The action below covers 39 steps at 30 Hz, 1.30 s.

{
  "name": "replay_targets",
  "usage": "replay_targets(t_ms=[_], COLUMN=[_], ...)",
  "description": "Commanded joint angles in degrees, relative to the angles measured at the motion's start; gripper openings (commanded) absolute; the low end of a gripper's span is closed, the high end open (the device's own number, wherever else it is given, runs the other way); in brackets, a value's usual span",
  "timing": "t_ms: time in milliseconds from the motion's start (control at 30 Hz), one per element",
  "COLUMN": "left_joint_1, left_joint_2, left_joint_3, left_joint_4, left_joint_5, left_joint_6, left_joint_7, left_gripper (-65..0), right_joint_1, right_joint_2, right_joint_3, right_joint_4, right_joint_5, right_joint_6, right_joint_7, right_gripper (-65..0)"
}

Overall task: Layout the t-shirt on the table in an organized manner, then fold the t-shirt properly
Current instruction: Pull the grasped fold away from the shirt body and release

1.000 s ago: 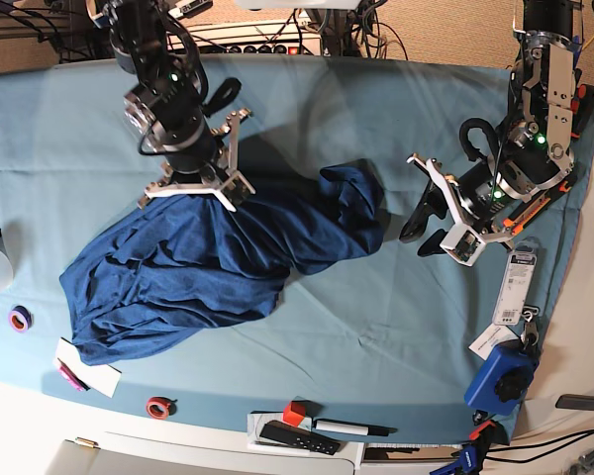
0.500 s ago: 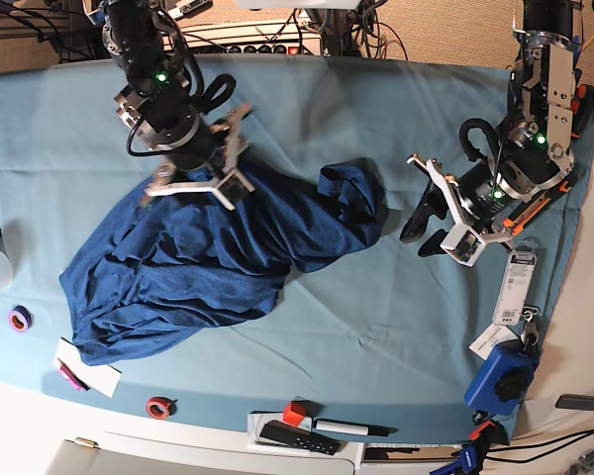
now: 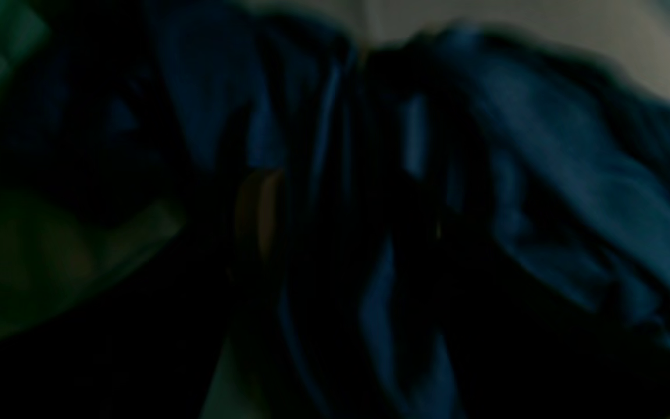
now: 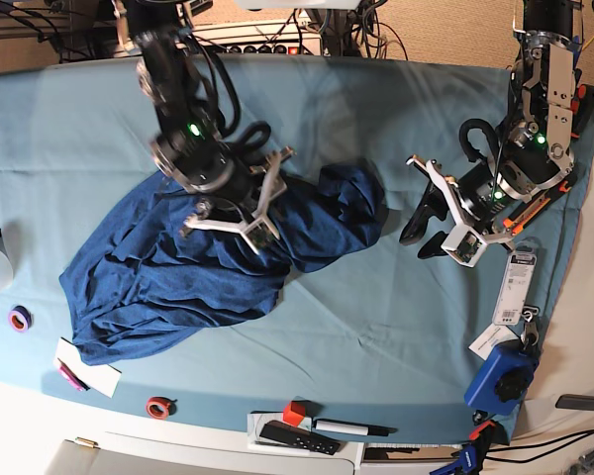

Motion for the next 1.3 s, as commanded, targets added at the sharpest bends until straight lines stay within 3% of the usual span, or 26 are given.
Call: replay_targets(t_ms=[0,200,267,333,367,600,833,933,1067,1267], left_joint_1=[-0.55,-0.42,-0.42,-0.46,-0.46,-0.46,-0.59,-0.61,-0.61,-0.76], left_joint_2=[-0.59,-0.59,-0.59,-0.59,-0.59,-0.59,-0.59,-0.61,-0.61,-0.61], left_joint_3=[-0.26,-0.26,-0.26,-0.26,-0.26,-0.26,-0.26,-0.26,-0.26,-0.26], left_joint_4=[0.81,0.76,0.76,0.66,0.66,0.24,-2.54,-3.72,-4.44,-4.44], left_joint_5=[-0.57,-0.57,-0.55,-0.57,-0.57,-0.55,-0.59,-0.57,-0.57,-0.59], left_joint_6=[0.0,0.68,1.14,1.07,1.07,1.07,1.05,1.05,1.05,0.74], left_joint_7=[-1.6,-1.62,-1.62,-1.64,-1.64,-1.66,-1.86,-2.45,-2.93,-3.37], left_gripper=[-44.5,-44.5,-44.5,-44.5,-44.5,-44.5,-44.5,-44.5,-44.5,-44.5], right_joint_1=[1.75,2.93,2.99,2.97,2.97,2.93,1.38,-1.95,-8.59,-18.23], right_joint_2=[-0.7,-2.97,-3.08,-3.08,-3.08,-3.08,-3.06,-3.08,-2.82,2.95], right_joint_3=[0.11,0.07,0.13,0.13,0.13,0.11,0.13,0.11,0.13,0.13], right_joint_4=[-1.07,-5.88,-5.88,-5.88,-5.86,-2.32,12.59,17.57,21.66,27.63], right_joint_5=[0.31,0.94,0.52,0.48,0.48,0.5,0.48,0.57,0.98,2.43], right_joint_6=[0.15,2.97,2.93,2.91,2.91,2.91,2.93,3.06,5.99,7.02], right_joint_7=[1.27,0.52,-0.26,-0.31,-0.24,-2.36,-9.79,-10.25,-14.19,-15.78], right_gripper=[-36.2,-36.9,-47.3,-62.5,-65.0,-65.0,-65.0,-65.0,-65.0,-65.0])
